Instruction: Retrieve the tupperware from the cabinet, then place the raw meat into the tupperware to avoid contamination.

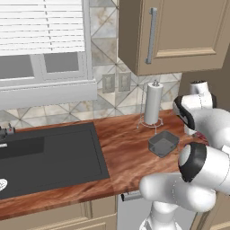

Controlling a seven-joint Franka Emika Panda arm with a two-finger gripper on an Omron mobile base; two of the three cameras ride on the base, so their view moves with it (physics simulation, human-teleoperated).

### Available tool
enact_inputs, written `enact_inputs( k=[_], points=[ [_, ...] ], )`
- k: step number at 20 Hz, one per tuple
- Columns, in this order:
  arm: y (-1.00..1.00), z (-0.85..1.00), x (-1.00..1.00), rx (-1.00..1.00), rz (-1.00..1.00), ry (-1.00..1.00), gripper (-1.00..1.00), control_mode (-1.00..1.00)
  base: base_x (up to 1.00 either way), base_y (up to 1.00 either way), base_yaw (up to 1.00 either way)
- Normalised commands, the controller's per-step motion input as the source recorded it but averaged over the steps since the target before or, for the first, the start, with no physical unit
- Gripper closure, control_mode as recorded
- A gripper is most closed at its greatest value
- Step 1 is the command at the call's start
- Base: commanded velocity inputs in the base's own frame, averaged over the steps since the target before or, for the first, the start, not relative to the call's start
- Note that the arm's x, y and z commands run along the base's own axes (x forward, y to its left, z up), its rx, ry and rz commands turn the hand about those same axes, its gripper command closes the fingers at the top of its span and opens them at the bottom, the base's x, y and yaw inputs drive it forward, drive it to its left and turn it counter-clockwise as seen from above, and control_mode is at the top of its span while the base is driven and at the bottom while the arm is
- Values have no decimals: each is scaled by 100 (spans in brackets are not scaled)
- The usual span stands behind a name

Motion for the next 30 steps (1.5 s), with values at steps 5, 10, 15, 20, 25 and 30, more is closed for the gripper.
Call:
enact_inputs(
  k=[5,10,15,20,25,30],
  points=[
    [36,25,0,-4,14,0,100,-100,0,0,0],
    [19,11,0,4,21,-4,100,-100,0,0,0],
    [22,5,0,4,28,-5,100,-100,0,0,0],
    [29,4,0,0,35,-6,100,-100,0,0,0],
    [29,1,0,0,38,-5,100,-100,0,0,0],
    [29,0,7,0,39,-1,100,-100,0,0,0]
  ],
)
